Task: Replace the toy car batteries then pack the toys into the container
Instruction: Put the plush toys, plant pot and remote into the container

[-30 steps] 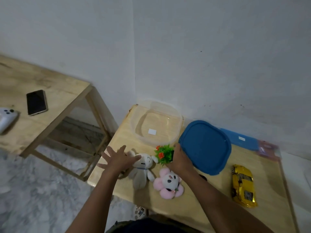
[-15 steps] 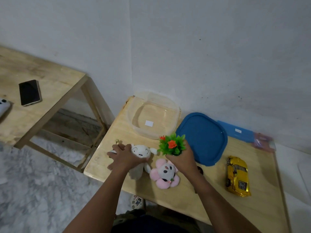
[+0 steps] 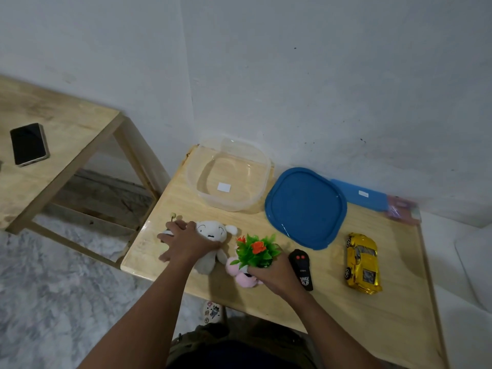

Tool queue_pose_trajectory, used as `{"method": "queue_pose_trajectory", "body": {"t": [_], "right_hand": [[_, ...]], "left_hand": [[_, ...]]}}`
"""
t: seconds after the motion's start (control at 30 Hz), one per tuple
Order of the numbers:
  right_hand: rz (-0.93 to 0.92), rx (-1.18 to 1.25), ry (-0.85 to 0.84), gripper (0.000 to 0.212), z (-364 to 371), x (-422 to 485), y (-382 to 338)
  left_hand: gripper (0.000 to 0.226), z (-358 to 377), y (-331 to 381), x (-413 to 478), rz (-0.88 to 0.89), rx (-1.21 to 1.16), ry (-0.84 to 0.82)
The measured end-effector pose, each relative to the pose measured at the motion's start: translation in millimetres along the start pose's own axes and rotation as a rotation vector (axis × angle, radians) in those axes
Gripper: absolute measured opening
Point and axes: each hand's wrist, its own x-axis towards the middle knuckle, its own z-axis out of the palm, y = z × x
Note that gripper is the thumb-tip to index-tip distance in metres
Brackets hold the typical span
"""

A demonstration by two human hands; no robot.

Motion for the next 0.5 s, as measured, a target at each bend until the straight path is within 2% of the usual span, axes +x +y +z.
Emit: {"method": "queue_pose_trajectory", "body": {"t": [0.17,0.27,0.43,0.5], "right_hand": [[0.012,0.035,-0.102,0.077,-1.4,0.6,-3.8],[0.008,-0.019,-0.188,0.103,-6.0,0.9,-1.7],[0.041,-0.101,-0.217,0.134,-7.1,19.4,22.9],[0.061,-0.095,-0.211,0.132,-7.1,20.8,28.0]], "left_hand": [[0.104,5.7,-0.6,3.0,-0.008,0.007,0.019],[0.103,7.5,-1.3,4.6,0.003,0.001,0.028],[0.102,13.8,-3.5,3.1,0.015,0.001,0.091],[0.099,17.6,-7.3,1.9,0.029,-0.008,0.139]]}}
